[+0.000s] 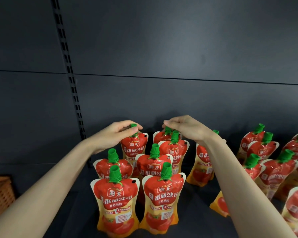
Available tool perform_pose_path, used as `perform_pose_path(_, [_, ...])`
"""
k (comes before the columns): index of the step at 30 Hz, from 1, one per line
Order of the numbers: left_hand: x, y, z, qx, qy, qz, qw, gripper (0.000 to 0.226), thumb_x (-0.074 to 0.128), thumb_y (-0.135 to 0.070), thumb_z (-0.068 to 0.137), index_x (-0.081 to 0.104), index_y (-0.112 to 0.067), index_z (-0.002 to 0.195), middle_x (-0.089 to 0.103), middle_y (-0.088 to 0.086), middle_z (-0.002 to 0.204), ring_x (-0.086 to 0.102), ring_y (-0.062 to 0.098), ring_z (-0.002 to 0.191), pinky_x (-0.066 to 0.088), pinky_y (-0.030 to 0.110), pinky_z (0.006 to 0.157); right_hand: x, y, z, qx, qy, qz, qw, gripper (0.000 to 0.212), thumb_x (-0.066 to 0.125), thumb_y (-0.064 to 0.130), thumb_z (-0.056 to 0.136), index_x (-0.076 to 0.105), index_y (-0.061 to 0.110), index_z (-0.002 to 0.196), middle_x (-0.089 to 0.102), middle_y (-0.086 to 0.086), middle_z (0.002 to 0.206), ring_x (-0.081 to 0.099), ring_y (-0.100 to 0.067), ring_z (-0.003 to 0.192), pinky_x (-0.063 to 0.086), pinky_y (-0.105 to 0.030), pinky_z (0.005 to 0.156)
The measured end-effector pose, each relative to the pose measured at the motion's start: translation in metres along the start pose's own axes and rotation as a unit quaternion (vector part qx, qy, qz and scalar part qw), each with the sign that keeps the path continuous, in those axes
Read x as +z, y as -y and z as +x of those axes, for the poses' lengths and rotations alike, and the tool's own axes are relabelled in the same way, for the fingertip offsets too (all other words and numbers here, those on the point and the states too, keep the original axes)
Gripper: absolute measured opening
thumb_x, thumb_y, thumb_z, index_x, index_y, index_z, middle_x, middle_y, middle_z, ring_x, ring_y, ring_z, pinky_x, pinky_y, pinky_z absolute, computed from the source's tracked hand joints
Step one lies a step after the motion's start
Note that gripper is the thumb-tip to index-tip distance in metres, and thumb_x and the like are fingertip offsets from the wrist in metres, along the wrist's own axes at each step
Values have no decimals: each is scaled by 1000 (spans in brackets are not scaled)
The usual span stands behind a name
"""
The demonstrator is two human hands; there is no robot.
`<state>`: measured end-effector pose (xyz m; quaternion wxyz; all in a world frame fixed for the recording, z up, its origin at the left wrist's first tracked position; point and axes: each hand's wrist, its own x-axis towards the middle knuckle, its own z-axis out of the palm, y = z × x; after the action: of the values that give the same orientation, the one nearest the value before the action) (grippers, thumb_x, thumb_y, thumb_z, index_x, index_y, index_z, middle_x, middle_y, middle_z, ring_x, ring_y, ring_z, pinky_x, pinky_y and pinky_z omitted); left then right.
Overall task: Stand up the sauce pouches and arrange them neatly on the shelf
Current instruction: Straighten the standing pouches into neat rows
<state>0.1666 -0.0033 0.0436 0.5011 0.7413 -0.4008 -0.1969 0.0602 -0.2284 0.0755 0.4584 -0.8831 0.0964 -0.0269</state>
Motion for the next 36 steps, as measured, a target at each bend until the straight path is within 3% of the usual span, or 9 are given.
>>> perform_pose_path(4, [-4,-6,-10,33,-87,8,996,40,48,-44,83,60,-24,116,65,-8,117,57,4,114,43,32,102,3,1,-8,-46,-58,18,997,31,55,37,92,65,15,111,67,1,106,62,-11,96,48,-18,75])
perform_pose_path(9, [-8,-11,-42,92,-148,-4,985,32,51,-48,90,68,-26,104,67,-9,112,58,6,111,47,34,97,6,1,-33,-138,-161,52,976,16,64,25,87,66,19,102,68,6,97,64,-4,92,51,-15,77])
perform_pose_path(13, [-5,-11,-71,84,-59,-22,994,55,51,-67,77,67,-25,108,68,0,112,61,16,110,49,36,92,17,-8,-45,-142,-149,59,977,18,70,22,83,67,17,101,69,4,97,65,-9,93,52,-23,82])
perform_pose_path(16, [1,-12,-81,71,-17,-11,997,53,54,-66,76,67,-26,109,69,1,112,63,16,109,50,33,91,24,-18,-45,-130,-141,56,980,22,71,21,83,67,16,104,70,-1,101,66,-14,97,52,-28,88])
perform_pose_path(19, [4,-13,-86,65,-3,-32,997,51,62,-61,74,69,-23,106,70,4,109,64,19,107,53,28,88,29,-22,-45,-118,-116,100,981,14,65,19,87,65,17,101,72,-3,97,69,-14,91,57,-24,80])
perform_pose_path(22, [7,-12,-87,53,-13,-54,997,52,63,-64,71,72,-21,99,72,6,104,66,20,103,55,28,81,31,-23,-47,-126,-105,138,977,8,60,16,89,65,16,97,72,-2,92,70,-11,82,56,-19,70])
perform_pose_path(27, [11,-14,-77,60,-58,-50,995,52,59,-67,71,72,-20,91,73,5,98,68,18,97,55,24,79,33,-24,-47,-136,-108,161,972,9,59,15,90,66,17,95,72,0,90,70,-8,81,56,-19,71])
perform_pose_path(31, [11,-16,-62,58,-99,-35,993,32,49,-39,85,72,-16,88,74,3,92,69,16,93,55,23,77,33,-24,-43,-132,-106,154,973,10,58,16,90,65,17,98,72,1,91,70,-7,82,55,-17,69])
perform_pose_path(36, [4,-14,-58,51,-100,-1,994,35,47,-36,84,69,-10,92,74,0,90,68,12,93,55,23,79,35,-23,-41,-133,-96,171,972,10,58,14,91,65,15,98,72,-2,91,70,-8,80,54,-18,68])
